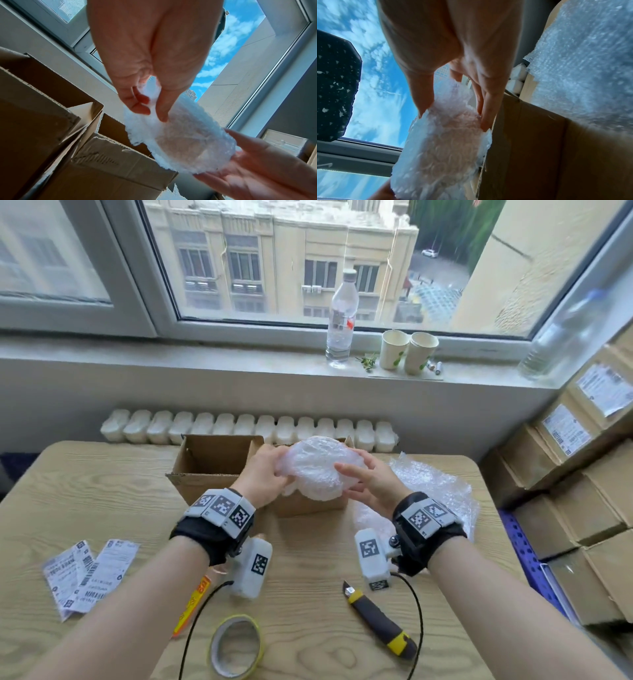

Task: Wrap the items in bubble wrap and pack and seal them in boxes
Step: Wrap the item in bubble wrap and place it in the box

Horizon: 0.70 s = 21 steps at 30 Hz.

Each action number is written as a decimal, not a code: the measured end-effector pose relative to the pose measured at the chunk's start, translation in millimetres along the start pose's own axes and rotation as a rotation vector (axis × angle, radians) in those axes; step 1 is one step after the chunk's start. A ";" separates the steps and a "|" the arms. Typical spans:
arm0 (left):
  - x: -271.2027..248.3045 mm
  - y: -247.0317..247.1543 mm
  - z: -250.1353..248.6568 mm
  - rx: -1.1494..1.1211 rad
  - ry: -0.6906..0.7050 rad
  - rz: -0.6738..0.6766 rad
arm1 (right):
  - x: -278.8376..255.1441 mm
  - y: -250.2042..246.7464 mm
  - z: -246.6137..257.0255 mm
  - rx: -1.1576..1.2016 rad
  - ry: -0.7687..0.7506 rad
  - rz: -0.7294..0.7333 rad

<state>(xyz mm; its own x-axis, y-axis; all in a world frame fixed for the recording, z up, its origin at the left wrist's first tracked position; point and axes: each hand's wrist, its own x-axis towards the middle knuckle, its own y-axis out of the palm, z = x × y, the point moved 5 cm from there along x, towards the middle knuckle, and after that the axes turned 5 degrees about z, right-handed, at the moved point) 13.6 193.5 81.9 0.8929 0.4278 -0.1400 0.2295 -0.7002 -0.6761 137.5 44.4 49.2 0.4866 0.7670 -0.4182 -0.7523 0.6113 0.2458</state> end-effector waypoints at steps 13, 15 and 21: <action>15.9 43.3 52.5 0.574 0.024 -0.038 | 19.9 -43.9 16.1 0.031 0.023 -0.202; 16.1 52.0 56.4 0.686 0.053 -0.015 | 18.0 -44.9 16.0 0.016 0.018 -0.212; -2.8 72.2 60.6 0.728 0.166 0.015 | 4.5 -47.6 9.9 -0.031 -0.011 -0.254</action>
<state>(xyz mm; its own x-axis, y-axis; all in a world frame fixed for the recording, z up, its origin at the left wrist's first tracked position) 4.1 176.3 -10.3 0.9538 0.2892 -0.0811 -0.0465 -0.1248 -0.9911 179.9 20.7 44.3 0.6668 0.5917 -0.4531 -0.6185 0.7786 0.1065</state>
